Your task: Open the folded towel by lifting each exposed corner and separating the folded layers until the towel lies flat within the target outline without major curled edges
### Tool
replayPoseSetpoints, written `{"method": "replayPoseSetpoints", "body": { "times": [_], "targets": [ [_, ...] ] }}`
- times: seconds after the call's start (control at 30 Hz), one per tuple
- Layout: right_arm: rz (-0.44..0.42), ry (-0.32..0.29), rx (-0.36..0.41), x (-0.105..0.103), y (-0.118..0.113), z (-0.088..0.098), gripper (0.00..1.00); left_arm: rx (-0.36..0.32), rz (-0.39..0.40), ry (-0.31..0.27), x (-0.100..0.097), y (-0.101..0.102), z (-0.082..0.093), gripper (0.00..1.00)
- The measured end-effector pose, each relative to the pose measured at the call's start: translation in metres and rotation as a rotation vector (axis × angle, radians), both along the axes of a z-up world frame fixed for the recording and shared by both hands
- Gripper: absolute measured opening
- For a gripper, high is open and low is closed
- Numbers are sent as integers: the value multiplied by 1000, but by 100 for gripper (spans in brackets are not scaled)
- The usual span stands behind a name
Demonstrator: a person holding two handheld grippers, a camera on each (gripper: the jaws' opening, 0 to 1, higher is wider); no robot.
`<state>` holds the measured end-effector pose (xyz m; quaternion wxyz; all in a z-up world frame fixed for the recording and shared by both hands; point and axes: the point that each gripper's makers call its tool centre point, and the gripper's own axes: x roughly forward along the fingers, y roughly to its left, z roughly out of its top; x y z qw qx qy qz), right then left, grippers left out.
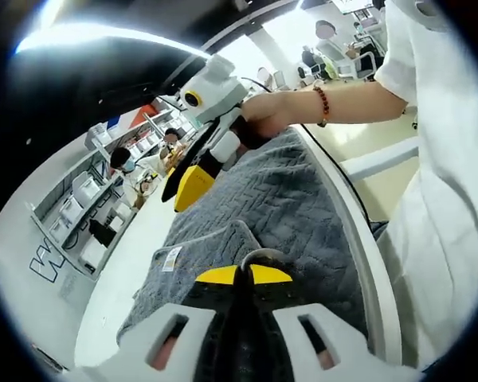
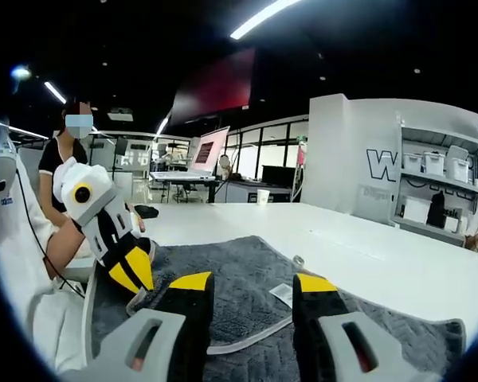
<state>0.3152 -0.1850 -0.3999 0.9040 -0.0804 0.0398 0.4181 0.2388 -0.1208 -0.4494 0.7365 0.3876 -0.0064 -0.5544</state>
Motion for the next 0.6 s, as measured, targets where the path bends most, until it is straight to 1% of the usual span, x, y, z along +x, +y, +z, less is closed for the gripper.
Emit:
{"method": "replayPoseSetpoints", "body": {
  "times": [0.3, 0.37, 0.43, 0.47, 0.6],
  "targets": [
    [-6, 11, -1, 5, 1, -3, 36, -28, 11, 10, 0, 1, 1, 2],
    [-1, 17, 7, 5, 3, -3, 36, -39, -3, 22, -3, 1, 1, 1],
    [-2, 20, 10, 6, 4, -3, 36, -68, -18, 35, -6, 0, 3, 1],
    [-3, 19, 8, 6, 4, -3, 36, -81, -18, 51, -8, 0, 4, 1],
    [-8, 24, 5, 10, 5, -5, 37, -96, -8, 56, -7, 1, 5, 1]
  ]
}}
